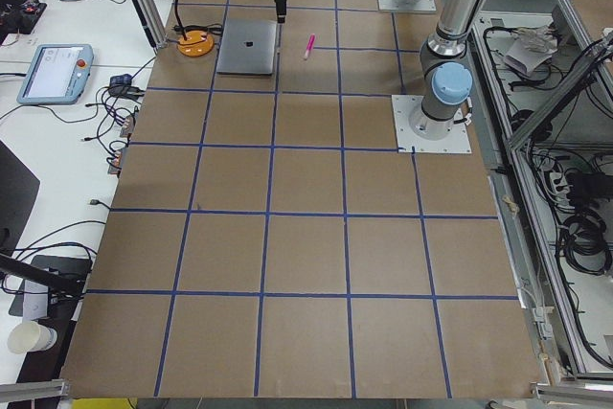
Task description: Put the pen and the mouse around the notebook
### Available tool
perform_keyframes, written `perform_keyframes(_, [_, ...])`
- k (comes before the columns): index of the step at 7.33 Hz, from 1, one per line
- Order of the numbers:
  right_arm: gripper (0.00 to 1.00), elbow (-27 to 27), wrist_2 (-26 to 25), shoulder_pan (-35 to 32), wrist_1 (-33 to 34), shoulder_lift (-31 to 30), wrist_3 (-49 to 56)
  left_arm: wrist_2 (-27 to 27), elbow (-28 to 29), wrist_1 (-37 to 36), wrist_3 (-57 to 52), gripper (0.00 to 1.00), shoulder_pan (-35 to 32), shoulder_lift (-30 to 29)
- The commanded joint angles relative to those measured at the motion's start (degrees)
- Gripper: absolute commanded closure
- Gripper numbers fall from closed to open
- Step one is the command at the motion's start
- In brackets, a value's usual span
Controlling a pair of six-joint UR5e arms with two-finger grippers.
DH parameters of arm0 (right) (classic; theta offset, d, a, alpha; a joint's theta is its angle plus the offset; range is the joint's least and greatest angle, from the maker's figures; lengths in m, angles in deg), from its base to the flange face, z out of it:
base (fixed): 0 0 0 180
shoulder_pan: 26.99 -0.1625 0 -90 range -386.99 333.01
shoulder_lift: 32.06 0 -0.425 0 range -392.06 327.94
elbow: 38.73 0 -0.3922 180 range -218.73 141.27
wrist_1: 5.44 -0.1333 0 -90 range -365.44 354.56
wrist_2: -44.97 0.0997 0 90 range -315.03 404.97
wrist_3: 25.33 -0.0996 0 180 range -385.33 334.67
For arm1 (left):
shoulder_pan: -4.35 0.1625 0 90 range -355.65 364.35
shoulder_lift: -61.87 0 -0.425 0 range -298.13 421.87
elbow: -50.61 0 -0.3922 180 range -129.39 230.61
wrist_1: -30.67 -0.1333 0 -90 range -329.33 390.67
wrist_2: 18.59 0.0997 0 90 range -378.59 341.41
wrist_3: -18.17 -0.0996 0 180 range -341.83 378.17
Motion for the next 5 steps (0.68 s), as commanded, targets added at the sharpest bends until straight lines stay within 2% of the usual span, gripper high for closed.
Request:
perform_keyframes(1, [0.00,-0.4,0.1,0.2,-0.1,-0.2,0.0,0.0,-0.3,0.0,0.0,0.00,0.0,0.0])
perform_keyframes(3, [0.00,-2.8,-0.1,-0.2,-2.9,0.0,-0.7,0.0,-0.4,0.0,0.1,0.00,-0.1,0.0])
perform_keyframes(5, [0.00,-2.9,0.1,-0.2,-2.9,0.3,-0.4,0.0,-0.4,0.0,0.1,0.00,-0.1,0.0])
